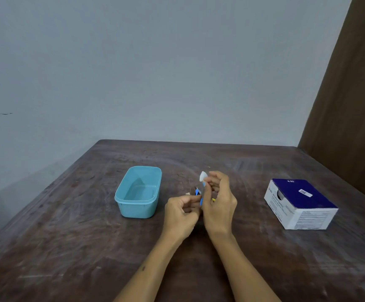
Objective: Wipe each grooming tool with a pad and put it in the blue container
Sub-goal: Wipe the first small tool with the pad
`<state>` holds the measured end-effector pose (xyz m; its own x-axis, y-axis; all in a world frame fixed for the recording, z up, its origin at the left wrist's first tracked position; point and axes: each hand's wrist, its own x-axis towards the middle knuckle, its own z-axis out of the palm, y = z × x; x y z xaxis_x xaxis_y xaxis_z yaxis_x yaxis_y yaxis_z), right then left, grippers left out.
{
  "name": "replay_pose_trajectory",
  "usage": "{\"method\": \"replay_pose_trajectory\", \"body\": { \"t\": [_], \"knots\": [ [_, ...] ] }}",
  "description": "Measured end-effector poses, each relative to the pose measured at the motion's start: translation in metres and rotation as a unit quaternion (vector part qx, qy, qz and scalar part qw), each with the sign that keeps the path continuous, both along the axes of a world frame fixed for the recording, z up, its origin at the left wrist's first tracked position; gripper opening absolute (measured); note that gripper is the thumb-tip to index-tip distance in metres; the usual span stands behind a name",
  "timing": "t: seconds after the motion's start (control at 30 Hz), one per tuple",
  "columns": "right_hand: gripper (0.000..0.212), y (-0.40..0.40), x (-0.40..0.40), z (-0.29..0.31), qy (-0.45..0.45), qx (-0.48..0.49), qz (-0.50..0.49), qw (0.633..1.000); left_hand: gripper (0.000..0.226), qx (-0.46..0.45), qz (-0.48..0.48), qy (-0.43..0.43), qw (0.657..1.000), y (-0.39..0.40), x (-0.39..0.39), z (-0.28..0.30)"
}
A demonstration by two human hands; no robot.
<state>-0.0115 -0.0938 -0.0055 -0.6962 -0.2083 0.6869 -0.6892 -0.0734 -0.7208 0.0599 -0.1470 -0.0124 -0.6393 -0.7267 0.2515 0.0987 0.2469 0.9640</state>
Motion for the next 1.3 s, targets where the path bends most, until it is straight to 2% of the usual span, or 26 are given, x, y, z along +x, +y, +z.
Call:
{"method": "replay_pose_trajectory", "body": {
  "t": [0.23,0.37,0.47,0.67,0.8,0.97,1.13,1.3],
  "knots": [
    [0.029,0.003,0.007,-0.004,0.029,0.038,0.032,0.998,0.041,-0.022,0.047,0.017,0.998,-0.006,0.004,-0.002],
    [0.034,0.005,0.004,-0.004,0.048,0.028,0.002,0.998,0.035,0.008,0.017,0.018,1.000,-0.004,0.003,-0.003],
    [0.027,0.006,0.002,-0.006,0.084,0.027,0.000,0.996,0.034,0.007,0.014,0.020,1.000,-0.002,0.003,-0.002],
    [0.018,0.011,0.002,-0.010,0.077,0.055,0.011,0.995,0.031,0.022,0.027,0.023,0.999,-0.002,0.006,-0.002],
    [0.018,0.009,-0.003,-0.008,0.082,0.028,-0.019,0.996,0.025,0.049,-0.024,-0.003,0.998,0.000,0.006,-0.003],
    [0.013,0.010,0.004,-0.010,0.109,0.080,-0.005,0.991,0.032,0.024,0.034,0.000,0.999,-0.003,0.006,-0.003],
    [0.031,0.010,0.000,-0.007,0.059,0.027,-0.021,0.998,0.026,0.080,-0.036,-0.015,0.996,0.001,0.006,-0.001],
    [0.038,0.013,0.010,-0.005,0.083,0.076,0.003,0.994,0.037,0.032,0.010,-0.024,0.999,-0.004,0.007,-0.004]
  ]
}}
